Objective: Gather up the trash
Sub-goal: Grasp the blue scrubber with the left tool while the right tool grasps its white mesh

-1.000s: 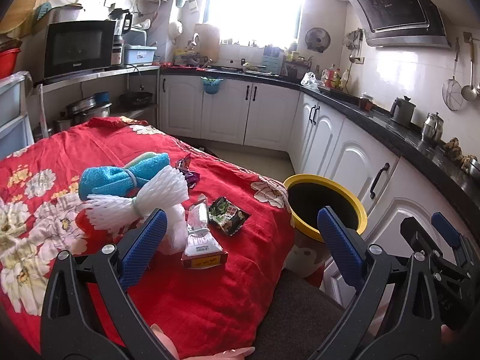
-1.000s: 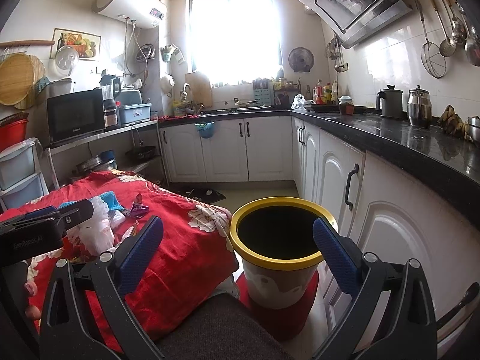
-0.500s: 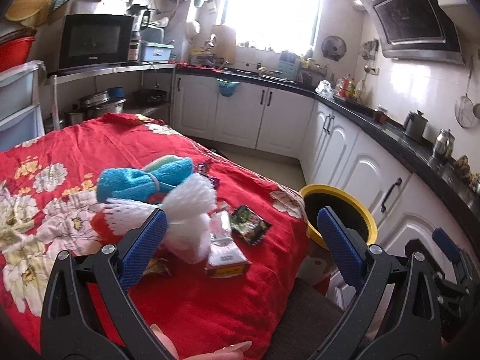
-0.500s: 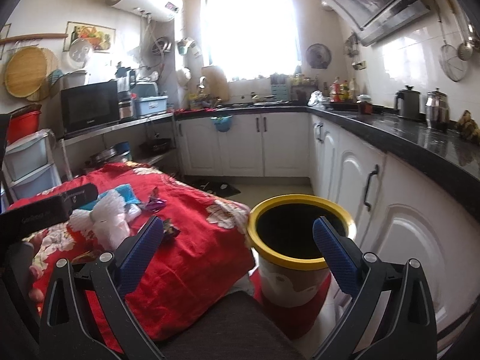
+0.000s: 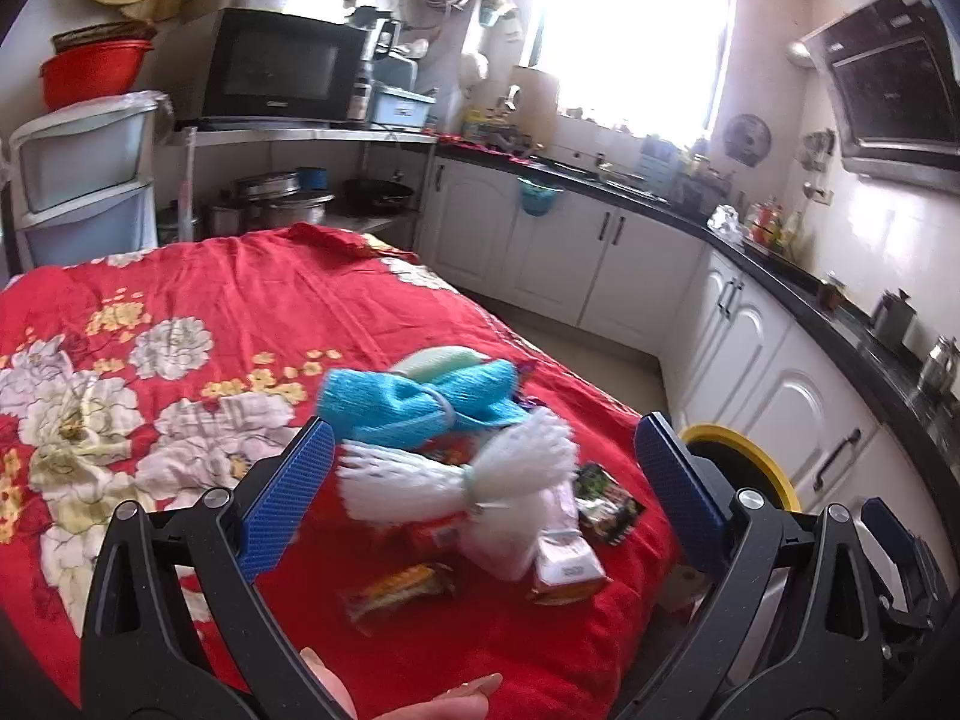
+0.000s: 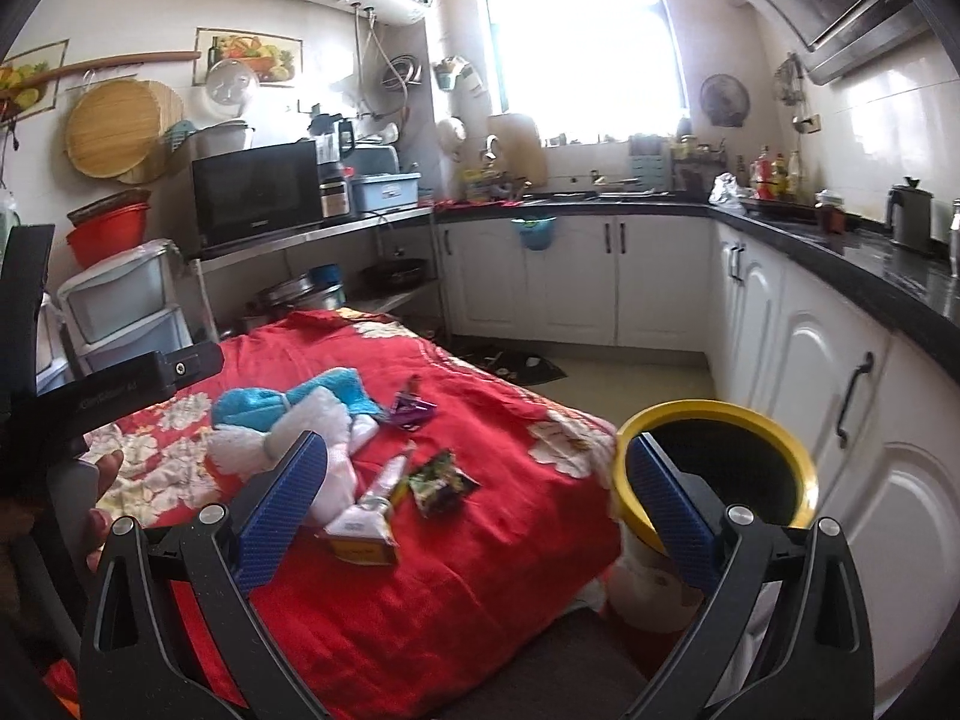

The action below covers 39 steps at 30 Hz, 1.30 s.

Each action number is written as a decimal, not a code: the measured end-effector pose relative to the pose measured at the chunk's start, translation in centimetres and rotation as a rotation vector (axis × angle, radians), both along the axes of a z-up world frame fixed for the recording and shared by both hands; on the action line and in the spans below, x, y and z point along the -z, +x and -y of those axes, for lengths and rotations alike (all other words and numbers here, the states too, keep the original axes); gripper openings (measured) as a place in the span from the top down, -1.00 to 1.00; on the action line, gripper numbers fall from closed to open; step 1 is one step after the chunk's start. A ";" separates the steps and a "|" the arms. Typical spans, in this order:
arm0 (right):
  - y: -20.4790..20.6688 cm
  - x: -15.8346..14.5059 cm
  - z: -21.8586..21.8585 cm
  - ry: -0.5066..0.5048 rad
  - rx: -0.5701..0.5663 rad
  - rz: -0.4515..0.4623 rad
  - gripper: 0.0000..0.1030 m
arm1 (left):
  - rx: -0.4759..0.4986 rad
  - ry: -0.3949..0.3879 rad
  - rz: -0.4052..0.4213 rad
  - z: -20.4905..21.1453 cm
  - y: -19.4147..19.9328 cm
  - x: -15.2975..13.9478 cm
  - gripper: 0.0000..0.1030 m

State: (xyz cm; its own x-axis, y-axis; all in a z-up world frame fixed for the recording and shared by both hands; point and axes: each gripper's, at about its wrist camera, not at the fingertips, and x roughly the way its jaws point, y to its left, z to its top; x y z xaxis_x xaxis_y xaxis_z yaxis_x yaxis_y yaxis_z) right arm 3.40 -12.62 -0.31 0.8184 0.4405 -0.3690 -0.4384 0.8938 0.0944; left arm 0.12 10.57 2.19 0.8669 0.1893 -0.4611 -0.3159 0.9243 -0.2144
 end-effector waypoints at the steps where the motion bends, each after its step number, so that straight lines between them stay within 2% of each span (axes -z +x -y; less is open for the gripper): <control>1: 0.2 0.0 -0.2 0.003 -0.008 -0.001 -0.88 | -0.010 -0.002 -0.001 -0.5 0.0 -0.1 -0.79; 10: 2.5 -0.3 -2.9 0.018 -0.079 -0.028 -0.88 | -0.087 -0.031 -0.016 -3.9 0.2 -0.3 -0.79; 19: 5.9 0.0 -6.8 0.010 -0.204 -0.121 -0.88 | -0.129 -0.096 -0.079 -8.5 2.0 0.8 -0.79; 24: 8.3 0.8 -9.2 0.009 -0.281 -0.201 -0.88 | -0.094 -0.194 -0.140 -11.1 3.9 2.4 -0.79; 28: 10.0 1.6 -11.2 -0.016 -0.327 -0.259 -0.88 | -0.056 -0.308 -0.167 -13.0 5.3 4.0 -0.79; 31: 10.5 2.2 -12.5 -0.038 -0.363 -0.288 -0.87 | -0.055 -0.333 -0.206 -13.3 6.0 4.9 -0.79; 34: 11.1 2.8 -13.3 -0.045 -0.377 -0.310 -0.81 | -0.031 -0.390 -0.188 -13.4 6.1 5.5 -0.79; 39: 12.5 3.9 -14.3 -0.038 -0.397 -0.388 -0.54 | -0.002 -0.407 -0.211 -13.1 6.8 5.9 -0.45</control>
State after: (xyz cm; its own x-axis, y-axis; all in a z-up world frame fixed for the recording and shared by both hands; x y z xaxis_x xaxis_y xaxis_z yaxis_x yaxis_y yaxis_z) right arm 15.89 1.73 -4.23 0.3932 0.6681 -0.6317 -0.6819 0.6728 0.2870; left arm 6.88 23.63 -3.67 0.7461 -0.0424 -0.6645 -0.3932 0.7774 -0.4910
